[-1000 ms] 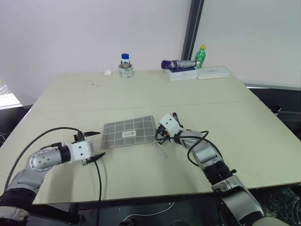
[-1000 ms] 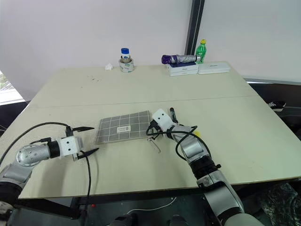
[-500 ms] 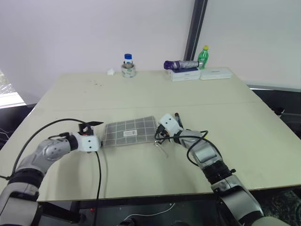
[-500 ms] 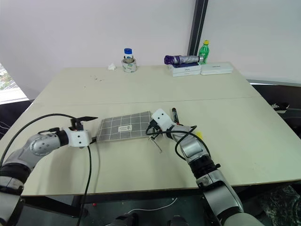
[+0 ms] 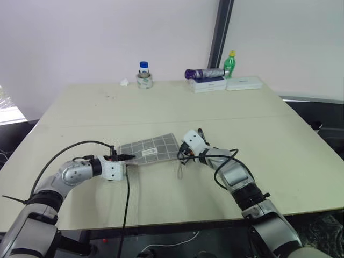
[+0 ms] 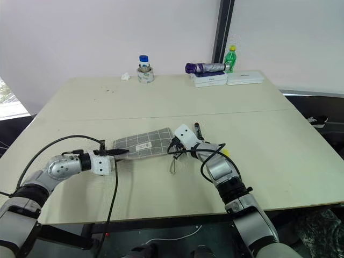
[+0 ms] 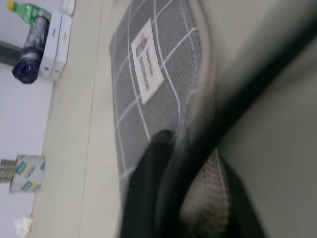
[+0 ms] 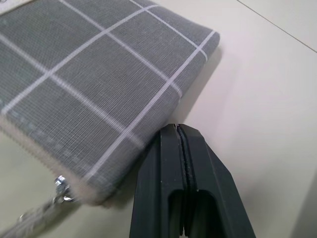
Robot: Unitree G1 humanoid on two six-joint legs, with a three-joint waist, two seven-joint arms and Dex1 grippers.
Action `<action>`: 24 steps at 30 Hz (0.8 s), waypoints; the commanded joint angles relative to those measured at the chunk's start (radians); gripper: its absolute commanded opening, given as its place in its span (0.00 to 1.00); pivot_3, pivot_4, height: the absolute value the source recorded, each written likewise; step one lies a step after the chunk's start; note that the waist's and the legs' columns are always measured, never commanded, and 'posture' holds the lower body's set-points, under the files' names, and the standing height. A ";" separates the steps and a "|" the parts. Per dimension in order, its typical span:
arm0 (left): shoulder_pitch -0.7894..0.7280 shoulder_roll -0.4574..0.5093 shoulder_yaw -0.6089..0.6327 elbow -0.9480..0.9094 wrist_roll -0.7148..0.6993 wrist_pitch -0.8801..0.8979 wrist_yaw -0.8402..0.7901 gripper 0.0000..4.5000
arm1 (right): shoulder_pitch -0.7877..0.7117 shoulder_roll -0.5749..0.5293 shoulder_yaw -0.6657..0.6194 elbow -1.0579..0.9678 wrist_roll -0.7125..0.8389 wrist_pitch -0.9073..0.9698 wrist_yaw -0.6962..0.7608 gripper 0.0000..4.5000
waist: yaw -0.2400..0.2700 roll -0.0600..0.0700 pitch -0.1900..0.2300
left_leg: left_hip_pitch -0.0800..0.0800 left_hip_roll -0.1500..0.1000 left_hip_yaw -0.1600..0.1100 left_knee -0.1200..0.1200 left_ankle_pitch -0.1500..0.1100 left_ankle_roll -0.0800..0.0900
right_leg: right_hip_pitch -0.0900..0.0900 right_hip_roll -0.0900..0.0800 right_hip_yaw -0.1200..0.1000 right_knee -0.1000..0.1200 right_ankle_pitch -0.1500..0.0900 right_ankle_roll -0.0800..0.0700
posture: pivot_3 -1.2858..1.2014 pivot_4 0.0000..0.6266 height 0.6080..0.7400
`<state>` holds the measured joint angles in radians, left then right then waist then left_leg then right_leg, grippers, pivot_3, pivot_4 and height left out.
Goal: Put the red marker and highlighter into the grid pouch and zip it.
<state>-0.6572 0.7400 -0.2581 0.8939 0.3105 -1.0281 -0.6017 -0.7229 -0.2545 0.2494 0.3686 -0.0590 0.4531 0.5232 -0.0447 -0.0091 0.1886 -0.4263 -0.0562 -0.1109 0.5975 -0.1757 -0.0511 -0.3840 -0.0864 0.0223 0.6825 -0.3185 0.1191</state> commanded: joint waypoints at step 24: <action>0.434 -0.139 0.303 -1.017 -0.576 1.098 0.040 0.00 | 0.005 -0.169 -0.207 -0.373 0.181 0.196 0.121 0.86 | 0.000 0.000 0.000 | -0.001 0.003 0.001 -0.001 0.000 0.000 | -0.002 0.000 0.002 0.000 0.000 0.000 | 0.52 0.24 1.00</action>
<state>-0.2251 0.6049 0.0181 -0.0621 -0.2504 0.0409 -0.5833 -0.7171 -0.4374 0.0605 0.0571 0.0897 0.6385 0.6382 -0.0444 -0.0091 0.1888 -0.4271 -0.0536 -0.1098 0.5970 -0.1757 -0.0511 -0.3856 -0.0865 0.0247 0.6828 -0.3188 0.1186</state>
